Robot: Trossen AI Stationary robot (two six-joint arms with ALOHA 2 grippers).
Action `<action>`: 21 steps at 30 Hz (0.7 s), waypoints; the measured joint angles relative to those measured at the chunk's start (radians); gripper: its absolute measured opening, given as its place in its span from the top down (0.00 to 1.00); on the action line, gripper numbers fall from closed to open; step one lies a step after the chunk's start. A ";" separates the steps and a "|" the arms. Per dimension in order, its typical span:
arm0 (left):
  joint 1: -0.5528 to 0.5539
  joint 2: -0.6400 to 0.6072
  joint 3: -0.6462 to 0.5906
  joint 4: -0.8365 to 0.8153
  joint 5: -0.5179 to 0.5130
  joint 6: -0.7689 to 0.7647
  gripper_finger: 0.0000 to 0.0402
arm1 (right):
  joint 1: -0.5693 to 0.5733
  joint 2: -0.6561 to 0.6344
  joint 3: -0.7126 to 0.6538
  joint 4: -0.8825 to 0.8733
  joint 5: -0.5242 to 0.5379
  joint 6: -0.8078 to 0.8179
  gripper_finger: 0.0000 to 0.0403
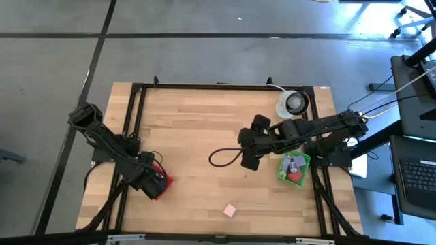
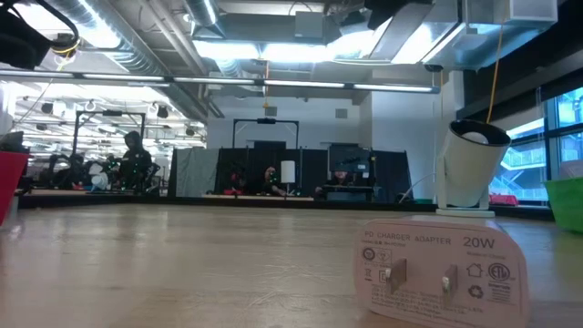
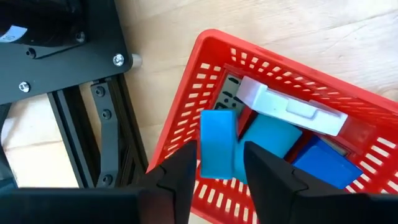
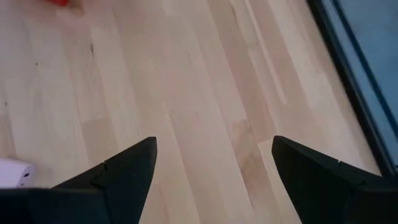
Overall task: Pick & Place Office items
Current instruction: Put the light blue digital clock into the red bin, then put the light pink power adapter into the green bin
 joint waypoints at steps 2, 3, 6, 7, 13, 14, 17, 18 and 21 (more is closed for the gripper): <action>0.000 -0.002 0.000 0.012 0.000 -0.004 0.66 | 0.000 0.000 0.000 0.000 -0.015 0.007 0.20; 0.000 -0.005 0.004 0.020 0.000 -0.004 0.65 | 0.000 0.000 0.000 0.000 -0.021 0.009 0.20; 0.001 -0.019 0.044 0.040 -0.021 -0.004 0.61 | 0.000 0.000 0.000 0.000 -0.052 0.009 0.20; 0.001 -0.023 0.063 0.045 -0.042 -0.003 0.60 | 0.000 0.000 0.000 0.000 -0.062 0.009 0.20; 0.001 -0.029 0.172 0.029 -0.151 0.020 0.57 | 0.023 0.000 0.000 0.000 -0.066 0.011 0.20; 0.001 -0.029 0.182 0.025 -0.160 0.020 0.56 | 0.031 0.000 0.000 0.000 -0.066 0.015 0.20; 0.000 -0.029 0.212 0.034 -0.183 0.019 0.56 | 0.059 0.006 0.000 0.000 -0.065 0.017 0.20; 0.000 -0.029 0.217 0.039 -0.198 0.020 0.57 | 0.070 0.012 0.000 0.000 -0.065 0.017 0.20; 0.000 -0.029 0.229 0.077 -0.280 0.019 0.58 | 0.102 0.033 -0.014 0.019 -0.064 0.008 0.20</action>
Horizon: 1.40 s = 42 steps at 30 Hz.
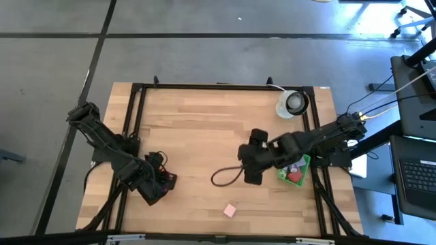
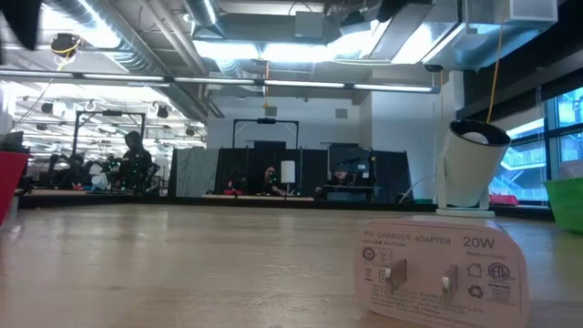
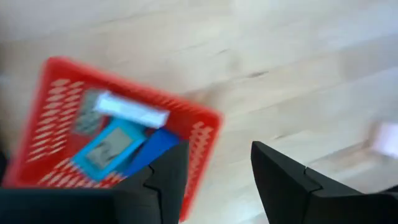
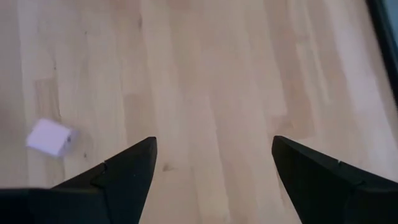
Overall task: Pick & Place Office items
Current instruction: Put the light pink power adapter into the green bin
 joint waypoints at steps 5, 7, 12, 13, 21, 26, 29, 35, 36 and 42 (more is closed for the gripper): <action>0.000 0.000 0.000 0.090 -0.127 0.007 0.58 | 0.049 0.018 -0.107 0.090 -0.052 -0.089 0.20; 0.000 0.000 0.000 0.120 -0.169 0.043 0.58 | 0.066 0.018 -0.169 0.179 -0.105 -0.149 0.20; 0.000 0.000 0.000 0.143 -0.223 0.144 0.58 | 0.108 0.019 -0.327 0.507 -0.215 -0.156 0.20; 0.000 0.000 0.000 0.152 -0.225 0.170 0.58 | 0.117 0.019 -0.358 0.578 -0.239 -0.163 0.20; 0.000 0.000 0.000 0.234 -0.224 0.338 0.49 | 0.199 0.019 -0.556 1.050 -0.275 -0.427 0.20; 0.000 0.000 0.000 0.261 -0.228 0.373 0.44 | 0.203 0.031 -0.598 1.137 -0.289 -0.445 0.20; 0.000 0.000 0.000 0.261 -0.239 0.370 0.42 | 0.193 0.063 -0.599 1.166 -0.333 -0.445 0.20; 0.000 0.000 0.000 0.265 -0.254 0.358 0.42 | 0.180 0.167 -0.599 1.187 -0.444 -0.484 0.20; 0.000 0.000 0.000 0.265 -0.257 0.350 0.42 | 0.176 0.181 -0.599 1.192 -0.448 -0.503 0.20; 0.000 0.001 0.000 0.264 -0.303 0.339 0.42 | 0.143 0.258 -0.599 1.231 -0.475 -0.609 0.20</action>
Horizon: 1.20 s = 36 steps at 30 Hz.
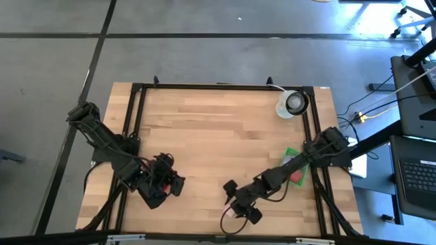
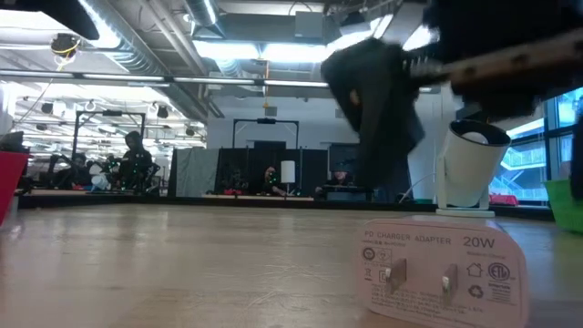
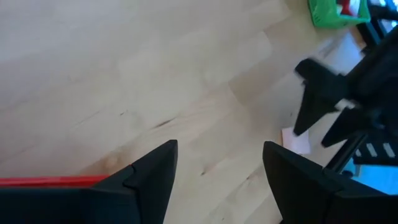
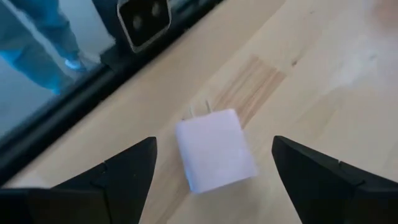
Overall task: Pick & Place Office items
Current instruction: Put the light pink power adapter into the green bin
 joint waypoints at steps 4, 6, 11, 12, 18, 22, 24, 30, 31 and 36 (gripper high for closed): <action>0.009 0.000 0.000 -0.005 -0.026 -0.033 0.42 | -0.023 0.051 0.000 0.012 -0.048 -0.049 0.20; 0.016 0.000 0.000 -0.005 -0.027 -0.043 0.42 | -0.032 0.072 0.000 0.030 -0.077 -0.053 0.20; 0.035 0.000 0.000 -0.005 -0.027 -0.049 0.42 | -0.037 0.096 0.001 0.036 -0.093 -0.056 0.22; 0.039 0.000 0.000 -0.005 -0.028 -0.049 0.42 | -0.037 0.097 0.001 0.038 -0.092 -0.056 0.23; 0.066 0.000 0.000 -0.007 -0.028 -0.033 0.43 | -0.037 0.097 0.001 0.040 -0.091 -0.051 0.37; 0.085 0.000 0.000 -0.008 -0.028 -0.023 0.43 | -0.038 0.097 0.001 0.043 -0.087 -0.008 0.50; 0.094 0.000 0.000 -0.008 -0.028 -0.016 0.43 | -0.037 0.097 0.001 0.043 -0.070 0.026 0.51; 0.106 0.000 0.000 -0.008 -0.028 0.004 0.43 | -0.041 0.089 0.002 0.036 0.019 0.143 0.51; 0.106 0.000 0.000 -0.008 -0.028 0.004 0.43 | -0.047 0.083 0.001 0.030 0.035 0.178 0.51; 0.106 0.000 0.000 -0.009 -0.028 0.021 0.44 | -0.096 -0.008 0.000 -0.039 0.113 0.298 0.51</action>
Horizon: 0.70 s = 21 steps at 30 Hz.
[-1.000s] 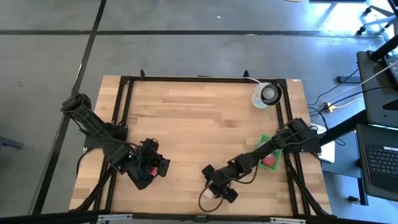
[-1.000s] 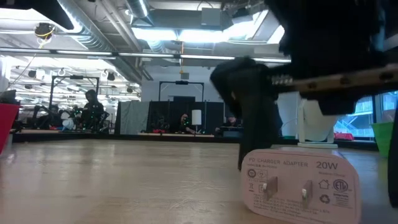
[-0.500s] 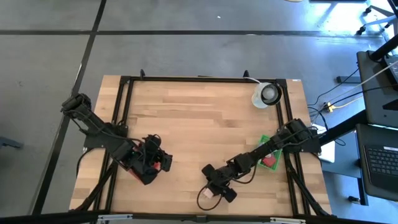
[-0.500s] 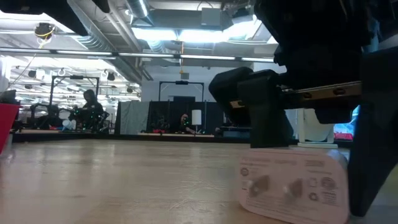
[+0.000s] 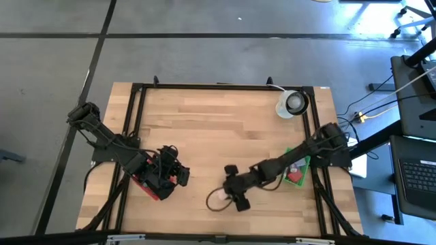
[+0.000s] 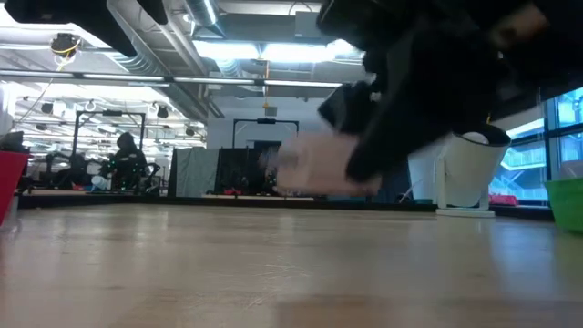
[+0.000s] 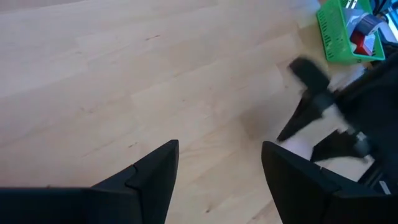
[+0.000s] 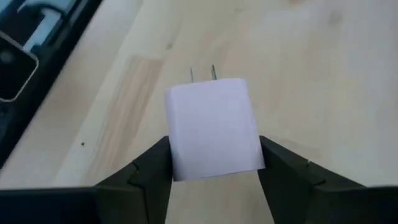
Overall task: Pick & Place Office items
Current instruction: Put the light pink power adapter into the green bin
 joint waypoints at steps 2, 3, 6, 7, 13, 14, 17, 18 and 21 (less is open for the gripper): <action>0.000 0.000 0.000 0.000 0.000 0.008 0.44 | -0.023 -0.056 0.000 -0.062 0.024 0.024 0.51; 0.000 0.000 0.000 0.000 -0.001 0.009 0.44 | -0.036 -0.083 0.000 -0.082 0.034 0.033 0.51; 0.000 0.000 0.000 0.000 -0.024 0.009 0.44 | -0.074 -0.189 0.000 -0.137 0.102 0.062 0.51; 0.000 0.000 0.000 0.000 -0.035 0.009 0.44 | -0.085 -0.225 0.000 -0.150 0.136 0.071 0.51; 0.001 0.000 0.000 0.001 -0.159 -0.005 0.44 | -0.123 -0.436 0.000 -0.153 0.347 0.077 0.51; 0.004 0.000 0.000 0.000 -0.189 -0.017 0.44 | -0.127 -0.467 0.000 -0.147 0.382 0.076 0.51; 0.017 0.000 0.000 0.001 -0.276 -0.042 0.44 | -0.132 -0.552 0.000 -0.136 0.461 0.076 0.51; 0.023 0.000 0.000 0.001 -0.301 -0.044 0.44 | -0.132 -0.578 0.000 -0.135 0.480 0.077 0.51; 0.050 0.000 0.000 0.003 -0.346 -0.044 0.44 | -0.130 -0.642 0.000 -0.133 0.510 0.076 0.51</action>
